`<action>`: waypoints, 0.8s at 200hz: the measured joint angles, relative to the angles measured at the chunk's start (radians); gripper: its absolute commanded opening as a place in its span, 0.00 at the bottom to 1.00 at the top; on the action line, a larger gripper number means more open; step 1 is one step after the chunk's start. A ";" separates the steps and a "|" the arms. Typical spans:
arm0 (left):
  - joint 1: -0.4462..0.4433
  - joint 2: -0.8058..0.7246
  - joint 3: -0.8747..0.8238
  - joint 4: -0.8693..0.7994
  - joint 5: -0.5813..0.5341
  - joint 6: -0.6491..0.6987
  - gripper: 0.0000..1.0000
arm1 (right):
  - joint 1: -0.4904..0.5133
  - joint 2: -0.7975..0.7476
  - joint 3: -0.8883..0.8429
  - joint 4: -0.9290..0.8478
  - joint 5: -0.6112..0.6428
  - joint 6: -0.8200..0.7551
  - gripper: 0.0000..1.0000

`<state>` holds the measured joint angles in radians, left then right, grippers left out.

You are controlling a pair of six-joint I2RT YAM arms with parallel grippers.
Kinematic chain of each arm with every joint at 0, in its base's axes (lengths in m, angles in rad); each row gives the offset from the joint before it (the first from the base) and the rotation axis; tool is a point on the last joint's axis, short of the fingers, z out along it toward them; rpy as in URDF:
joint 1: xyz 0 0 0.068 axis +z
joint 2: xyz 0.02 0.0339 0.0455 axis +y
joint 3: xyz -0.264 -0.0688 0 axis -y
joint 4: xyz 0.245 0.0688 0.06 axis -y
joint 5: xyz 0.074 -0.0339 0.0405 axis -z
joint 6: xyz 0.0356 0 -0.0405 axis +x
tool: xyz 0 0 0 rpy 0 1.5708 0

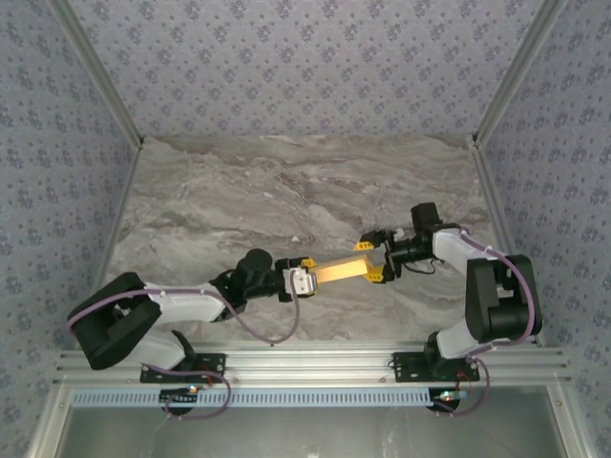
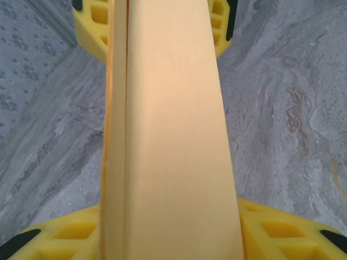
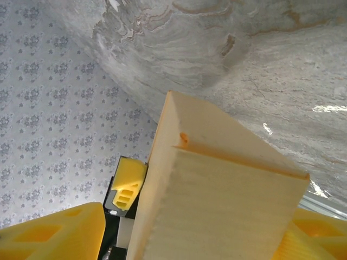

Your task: Fold the paper box

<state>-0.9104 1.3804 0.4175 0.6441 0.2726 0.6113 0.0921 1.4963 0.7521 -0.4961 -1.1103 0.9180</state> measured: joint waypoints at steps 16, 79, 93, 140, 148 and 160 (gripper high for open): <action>0.011 -0.017 0.061 -0.123 0.000 -0.003 0.48 | -0.010 -0.026 0.011 -0.024 0.020 -0.047 0.72; 0.036 -0.021 0.226 -0.456 -0.034 -0.029 0.48 | -0.066 -0.244 0.018 -0.080 0.137 -0.147 0.72; 0.039 -0.019 0.241 -0.515 -0.034 -0.033 0.48 | -0.070 -0.246 0.032 -0.129 0.166 -0.198 0.71; 0.041 -0.002 0.296 -0.611 -0.033 -0.036 0.48 | -0.054 -0.283 0.092 -0.220 0.253 -0.368 0.67; 0.041 -0.002 0.297 -0.619 -0.033 -0.035 0.48 | -0.037 -0.291 0.110 -0.230 0.271 -0.389 0.66; 0.042 0.002 0.298 -0.624 -0.032 -0.035 0.48 | -0.002 -0.296 0.138 -0.235 0.303 -0.422 0.66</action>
<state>-0.8688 1.3827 0.7155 0.0196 0.2401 0.5762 0.0902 1.1999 0.8902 -0.7315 -0.8078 0.4965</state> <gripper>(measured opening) 0.481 0.661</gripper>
